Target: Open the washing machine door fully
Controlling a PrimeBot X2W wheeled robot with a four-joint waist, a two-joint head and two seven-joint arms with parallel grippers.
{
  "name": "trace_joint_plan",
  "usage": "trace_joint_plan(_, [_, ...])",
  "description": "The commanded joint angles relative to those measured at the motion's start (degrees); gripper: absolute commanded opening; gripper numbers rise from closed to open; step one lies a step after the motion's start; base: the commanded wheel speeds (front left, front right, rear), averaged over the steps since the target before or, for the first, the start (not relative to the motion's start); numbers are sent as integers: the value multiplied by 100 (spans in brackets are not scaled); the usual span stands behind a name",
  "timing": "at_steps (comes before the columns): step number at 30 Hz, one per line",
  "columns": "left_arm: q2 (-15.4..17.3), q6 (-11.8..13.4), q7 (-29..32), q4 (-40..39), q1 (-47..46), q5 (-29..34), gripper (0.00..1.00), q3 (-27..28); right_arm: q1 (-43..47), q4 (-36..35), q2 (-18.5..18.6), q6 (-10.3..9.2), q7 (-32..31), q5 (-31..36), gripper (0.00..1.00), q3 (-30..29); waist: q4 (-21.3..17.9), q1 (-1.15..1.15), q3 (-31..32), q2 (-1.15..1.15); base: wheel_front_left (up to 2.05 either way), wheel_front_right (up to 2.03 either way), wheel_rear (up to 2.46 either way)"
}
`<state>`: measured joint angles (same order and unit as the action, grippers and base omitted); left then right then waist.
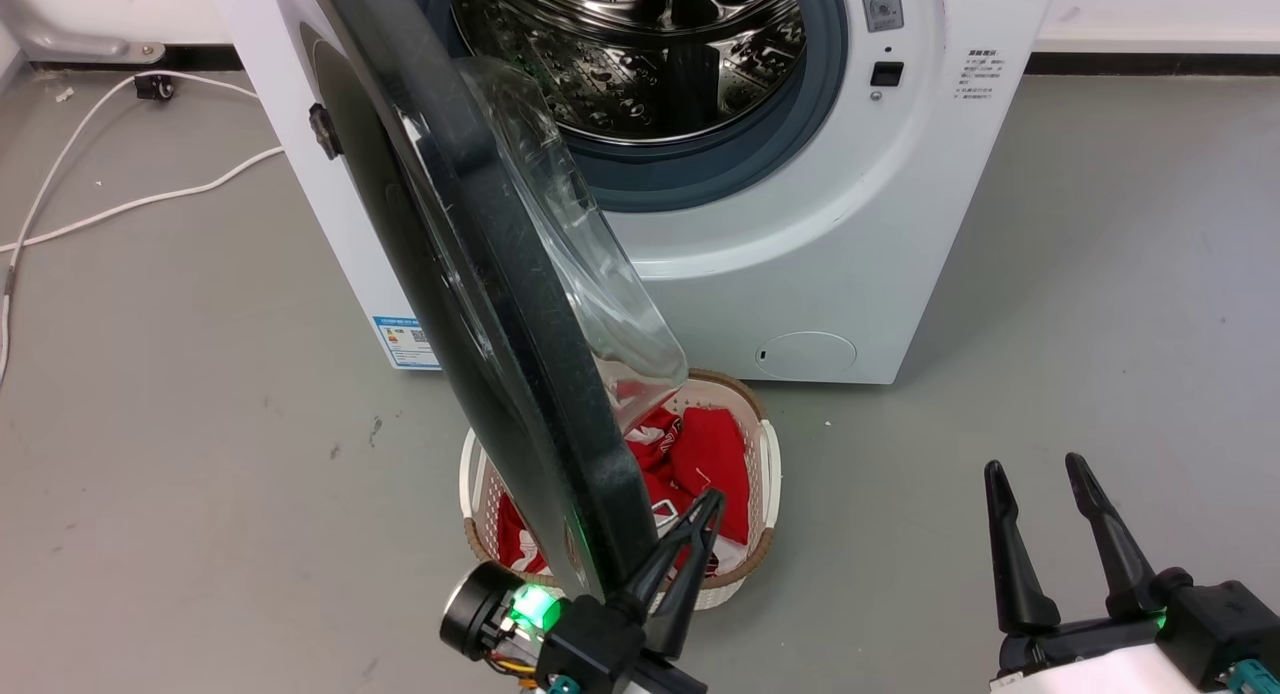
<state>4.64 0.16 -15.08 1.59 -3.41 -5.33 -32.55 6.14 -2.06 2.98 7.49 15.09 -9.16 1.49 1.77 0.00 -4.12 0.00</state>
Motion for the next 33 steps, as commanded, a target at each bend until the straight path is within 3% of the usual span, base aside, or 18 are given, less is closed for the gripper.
trace_joint_plan(1, [-29, -1, -14, 35, 70, -16, 0, 84, -43, 4, -20, 0, 10, -2, 100, -5, 14, 0, -3, 0, 0, 0, 0])
trace_joint_plan(20, [105, 117, 6, 105, 509, 121, 0, 932, 87, 125, -20, 0, 10, -47, 100, 79, 618, 0, 75, 0, 0, 0, 0])
trace_joint_plan(33, [286, 393, 0, -108, 757, 63, 0, 1796, 83, 218, -19, 0, 10, -25, 100, 98, 925, 0, 35, 0, 0, 0, 0])
